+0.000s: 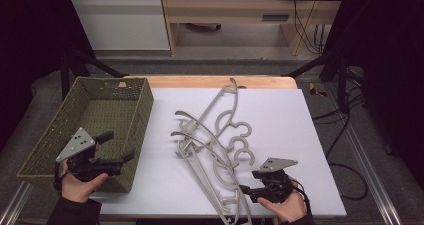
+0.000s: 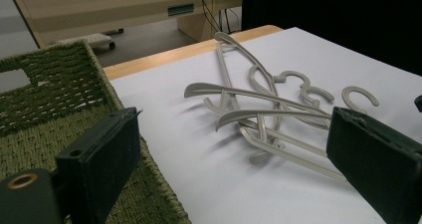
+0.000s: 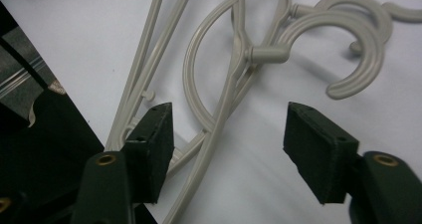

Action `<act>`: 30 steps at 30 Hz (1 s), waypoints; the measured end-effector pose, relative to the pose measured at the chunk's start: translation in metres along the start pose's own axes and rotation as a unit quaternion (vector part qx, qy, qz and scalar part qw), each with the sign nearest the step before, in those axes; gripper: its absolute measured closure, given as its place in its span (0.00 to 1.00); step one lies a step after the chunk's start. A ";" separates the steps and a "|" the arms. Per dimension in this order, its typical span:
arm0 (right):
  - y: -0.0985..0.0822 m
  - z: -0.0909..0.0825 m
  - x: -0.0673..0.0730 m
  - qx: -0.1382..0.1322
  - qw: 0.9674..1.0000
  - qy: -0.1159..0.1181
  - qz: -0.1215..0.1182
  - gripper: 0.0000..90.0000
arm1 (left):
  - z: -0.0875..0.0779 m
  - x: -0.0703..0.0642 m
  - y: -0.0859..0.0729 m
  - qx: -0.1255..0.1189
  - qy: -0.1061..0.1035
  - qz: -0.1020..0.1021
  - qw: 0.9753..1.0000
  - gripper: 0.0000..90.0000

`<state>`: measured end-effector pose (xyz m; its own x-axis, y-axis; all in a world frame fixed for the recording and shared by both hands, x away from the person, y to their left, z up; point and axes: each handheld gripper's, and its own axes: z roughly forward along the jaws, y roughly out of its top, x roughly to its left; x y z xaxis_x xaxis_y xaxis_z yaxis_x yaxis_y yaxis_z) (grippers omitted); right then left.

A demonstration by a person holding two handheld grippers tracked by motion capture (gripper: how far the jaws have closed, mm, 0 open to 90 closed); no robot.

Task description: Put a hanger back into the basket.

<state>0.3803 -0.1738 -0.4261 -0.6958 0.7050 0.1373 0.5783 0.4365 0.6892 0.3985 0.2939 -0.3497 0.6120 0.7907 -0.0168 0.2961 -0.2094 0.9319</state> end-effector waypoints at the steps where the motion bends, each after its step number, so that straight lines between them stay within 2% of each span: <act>1: 0.000 0.002 0.000 0.004 1.000 0.003 -0.001 0.44 | 0.000 0.000 0.000 0.001 0.000 0.001 1.000 0.07; 4: -0.003 0.012 0.000 0.031 0.999 0.013 -0.001 0.52 | 0.001 -0.002 0.000 0.002 -0.002 0.000 1.000 0.07; 5: -0.003 0.012 0.000 0.031 0.999 0.013 -0.001 0.52 | 0.001 -0.002 0.000 0.004 -0.002 0.004 1.000 0.07; 8: -0.005 0.018 0.001 0.056 0.998 0.016 0.005 0.57 | 0.002 -0.002 0.000 0.005 -0.002 0.005 1.000 0.07; 14: -0.006 0.022 0.003 0.088 0.995 0.036 0.005 0.66 | 0.003 -0.003 0.000 0.007 -0.003 0.008 1.000 0.08; 16: -0.007 0.024 0.004 0.102 0.994 0.035 0.005 0.70 | 0.003 -0.003 0.000 0.008 -0.003 0.009 1.000 0.08; 18: -0.008 0.026 0.005 0.110 0.993 0.037 0.009 0.74 | 0.003 -0.004 0.000 0.008 -0.004 0.011 1.000 0.08; 19: -0.008 0.027 0.005 0.113 0.993 0.038 0.004 0.75 | 0.003 -0.004 0.000 0.008 -0.004 0.011 1.000 0.08; 24: -0.008 0.029 0.007 0.121 0.992 0.036 0.007 0.78 | 0.005 -0.005 0.000 0.012 -0.005 0.012 1.000 0.08; 30: -0.007 0.031 0.004 0.125 0.991 0.024 0.033 0.81 | 0.008 -0.007 -0.001 0.018 -0.006 0.014 1.000 0.08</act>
<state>0.3866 -0.1564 -0.4528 -0.6682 0.7124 0.2143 0.7073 0.5192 0.4797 0.3998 0.2837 -0.3539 0.6292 0.7772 0.0041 0.3052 -0.2519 0.9184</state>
